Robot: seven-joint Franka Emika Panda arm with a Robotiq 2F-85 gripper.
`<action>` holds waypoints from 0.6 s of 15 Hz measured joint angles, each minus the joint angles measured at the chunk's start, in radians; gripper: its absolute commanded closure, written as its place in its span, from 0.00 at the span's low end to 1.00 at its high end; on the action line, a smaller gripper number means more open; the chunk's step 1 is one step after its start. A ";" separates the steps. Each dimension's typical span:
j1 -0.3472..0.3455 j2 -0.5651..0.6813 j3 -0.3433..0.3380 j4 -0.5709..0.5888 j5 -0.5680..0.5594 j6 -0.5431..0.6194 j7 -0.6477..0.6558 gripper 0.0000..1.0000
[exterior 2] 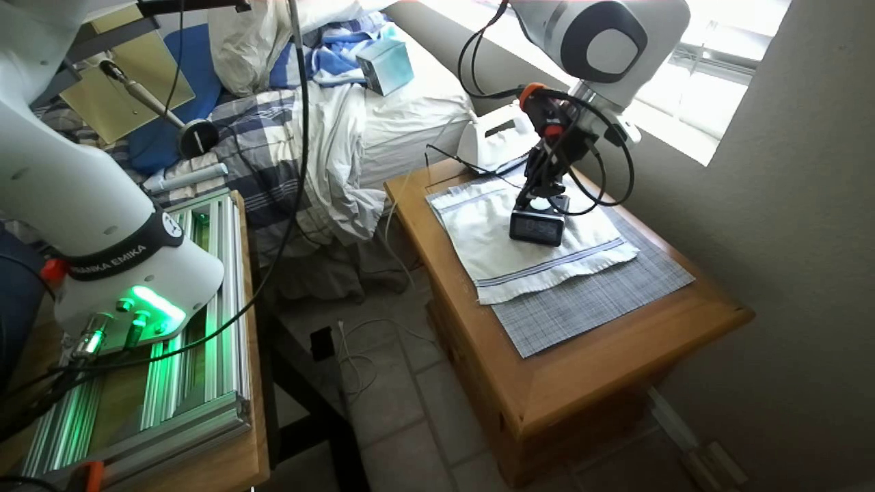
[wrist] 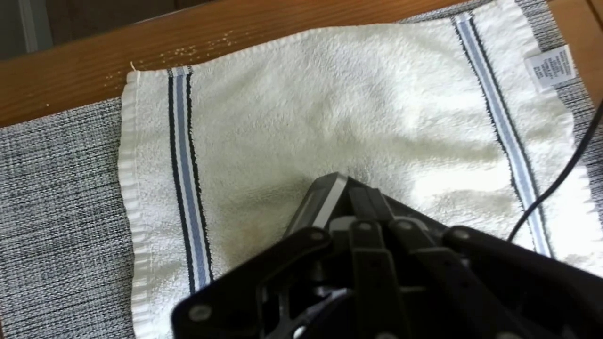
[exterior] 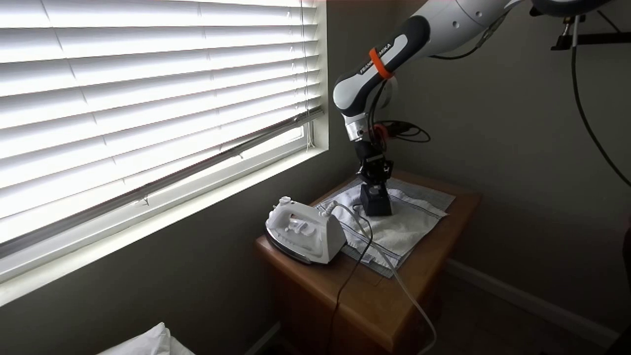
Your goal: Press the button on the left side of the alarm clock.
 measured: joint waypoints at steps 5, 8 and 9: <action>0.000 0.031 -0.001 0.055 -0.003 -0.048 0.020 1.00; 0.002 0.043 -0.002 0.076 -0.008 -0.063 0.042 1.00; 0.004 0.044 -0.003 0.079 -0.012 -0.063 0.060 1.00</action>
